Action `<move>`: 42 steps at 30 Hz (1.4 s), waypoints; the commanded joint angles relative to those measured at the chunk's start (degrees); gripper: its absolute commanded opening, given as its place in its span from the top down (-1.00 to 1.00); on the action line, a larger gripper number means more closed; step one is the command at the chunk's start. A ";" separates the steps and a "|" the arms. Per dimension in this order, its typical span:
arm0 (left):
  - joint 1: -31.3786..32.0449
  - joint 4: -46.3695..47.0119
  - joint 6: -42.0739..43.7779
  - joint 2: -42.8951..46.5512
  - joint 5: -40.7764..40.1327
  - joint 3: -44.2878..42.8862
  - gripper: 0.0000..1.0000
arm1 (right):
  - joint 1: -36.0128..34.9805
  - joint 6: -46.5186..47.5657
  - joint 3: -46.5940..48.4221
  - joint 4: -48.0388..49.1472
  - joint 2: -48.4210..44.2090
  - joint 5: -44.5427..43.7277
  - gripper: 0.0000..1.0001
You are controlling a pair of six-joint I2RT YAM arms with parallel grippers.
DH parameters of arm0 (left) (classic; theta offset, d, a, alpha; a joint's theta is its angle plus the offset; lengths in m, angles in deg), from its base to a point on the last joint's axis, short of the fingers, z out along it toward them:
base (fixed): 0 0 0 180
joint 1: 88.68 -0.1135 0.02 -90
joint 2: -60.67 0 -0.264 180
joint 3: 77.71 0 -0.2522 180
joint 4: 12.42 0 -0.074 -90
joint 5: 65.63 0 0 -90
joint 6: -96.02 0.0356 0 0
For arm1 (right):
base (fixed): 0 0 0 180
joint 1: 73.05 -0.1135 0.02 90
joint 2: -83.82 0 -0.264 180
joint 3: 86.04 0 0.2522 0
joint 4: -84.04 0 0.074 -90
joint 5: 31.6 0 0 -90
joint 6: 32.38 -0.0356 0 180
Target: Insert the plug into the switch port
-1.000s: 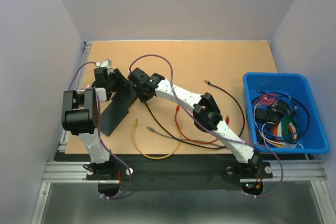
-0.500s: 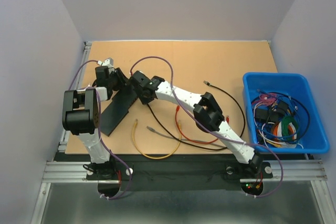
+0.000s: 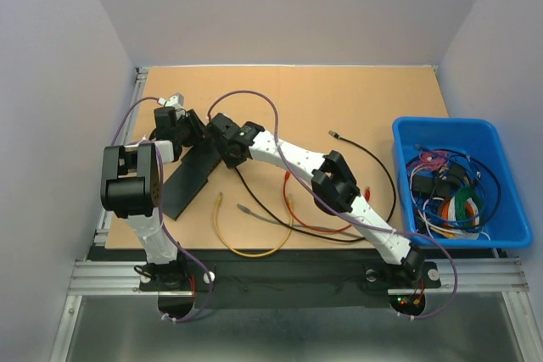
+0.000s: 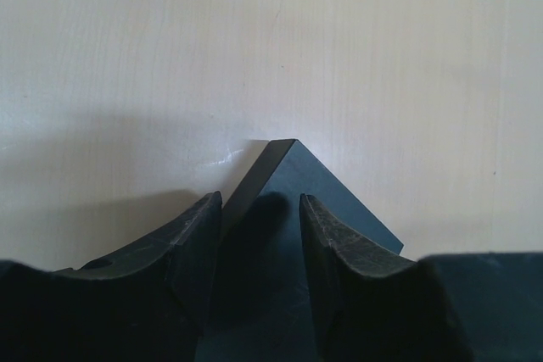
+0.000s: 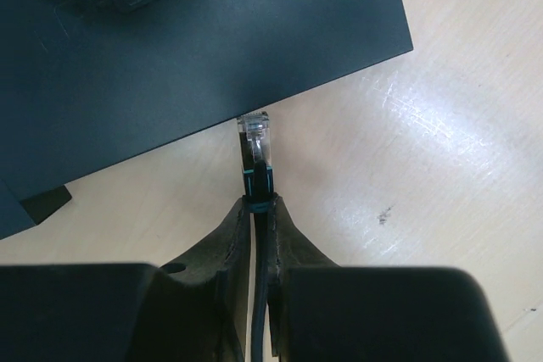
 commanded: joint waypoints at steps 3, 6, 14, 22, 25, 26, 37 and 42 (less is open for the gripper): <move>1.53 0.12 1.35 0.12 2.65 -2.52 -0.03 | -0.68 -0.74 5.73 -0.23 2.68 1.38 0.99; 1.88 0.04 1.44 0.03 2.48 -2.70 -0.03 | -0.68 -0.56 5.13 -0.40 2.34 0.59 0.99; 2.23 0.04 1.88 -0.23 3.09 -2.96 -0.01 | -0.59 -0.21 0.37 -0.40 0.40 -2.93 0.99; 2.94 0.12 2.58 -0.14 3.44 -3.14 0.00 | 0.55 -0.91 3.97 -0.49 1.19 -3.37 0.99; 3.11 -0.05 2.58 -0.40 3.70 -3.31 0.03 | 0.64 -1.18 5.64 -0.66 1.54 -3.11 0.99; 3.03 -0.14 2.58 -0.58 3.62 -3.40 0.03 | 0.82 -1.35 5.56 -0.67 1.37 -3.45 0.99; 4.96 -0.40 4.25 -0.67 4.93 -4.28 0.10 | 0.91 0.49 4.41 -0.31 0.49 0.23 0.99; 5.40 -1.28 4.87 -1.55 5.64 -4.98 0.16 | 0.82 2.51 3.80 0.83 -1.44 0.41 0.99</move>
